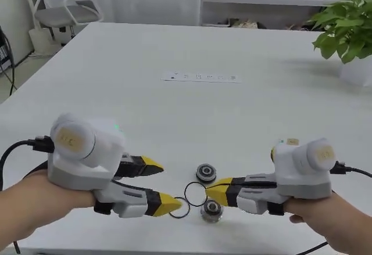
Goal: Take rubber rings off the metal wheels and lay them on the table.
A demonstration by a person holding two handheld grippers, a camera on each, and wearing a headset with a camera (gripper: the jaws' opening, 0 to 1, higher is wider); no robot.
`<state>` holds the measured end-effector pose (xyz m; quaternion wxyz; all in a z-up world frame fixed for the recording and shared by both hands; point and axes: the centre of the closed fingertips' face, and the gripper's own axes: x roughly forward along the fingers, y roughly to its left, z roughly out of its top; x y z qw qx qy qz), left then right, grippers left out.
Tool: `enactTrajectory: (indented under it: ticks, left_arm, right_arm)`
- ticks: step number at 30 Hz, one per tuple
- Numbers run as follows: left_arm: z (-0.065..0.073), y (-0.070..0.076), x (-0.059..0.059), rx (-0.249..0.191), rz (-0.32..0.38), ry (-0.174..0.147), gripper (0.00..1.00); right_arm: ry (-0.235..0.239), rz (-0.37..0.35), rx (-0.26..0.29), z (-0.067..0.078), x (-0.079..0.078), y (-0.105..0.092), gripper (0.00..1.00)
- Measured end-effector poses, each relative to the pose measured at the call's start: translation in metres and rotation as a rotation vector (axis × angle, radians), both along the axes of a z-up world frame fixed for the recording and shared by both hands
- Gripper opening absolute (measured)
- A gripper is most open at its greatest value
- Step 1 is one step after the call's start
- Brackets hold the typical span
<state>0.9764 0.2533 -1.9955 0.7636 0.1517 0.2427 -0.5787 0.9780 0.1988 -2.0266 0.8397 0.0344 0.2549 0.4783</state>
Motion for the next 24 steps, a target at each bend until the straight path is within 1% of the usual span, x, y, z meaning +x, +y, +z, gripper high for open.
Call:
enactTrajectory:
  ticks: [5,9,12,18,23,24]
  left_arm:
    - [0.002,0.011,0.002,0.002,0.023,-0.001,0.44]
    - [0.002,0.019,0.003,0.006,0.036,-0.006,0.44]
    - [0.003,0.022,0.001,0.007,0.044,-0.006,0.44]
    - [0.003,0.029,0.000,0.004,0.058,-0.004,0.45]
    - [0.004,0.034,-0.001,0.004,0.068,-0.004,0.45]
    - [0.004,0.035,-0.001,0.003,0.072,-0.009,0.45]
  right_arm:
    - [0.004,0.022,-0.004,-0.001,0.001,0.008,0.00]
    - [0.010,0.049,-0.020,-0.004,0.000,0.013,0.00]
    - [0.012,0.061,-0.030,-0.005,0.000,0.014,0.00]
    - [0.018,0.082,-0.053,-0.007,0.001,0.015,0.00]
    - [0.024,0.113,-0.069,-0.009,-0.001,0.022,0.00]
    - [0.024,0.119,-0.073,-0.010,-0.001,0.023,0.00]
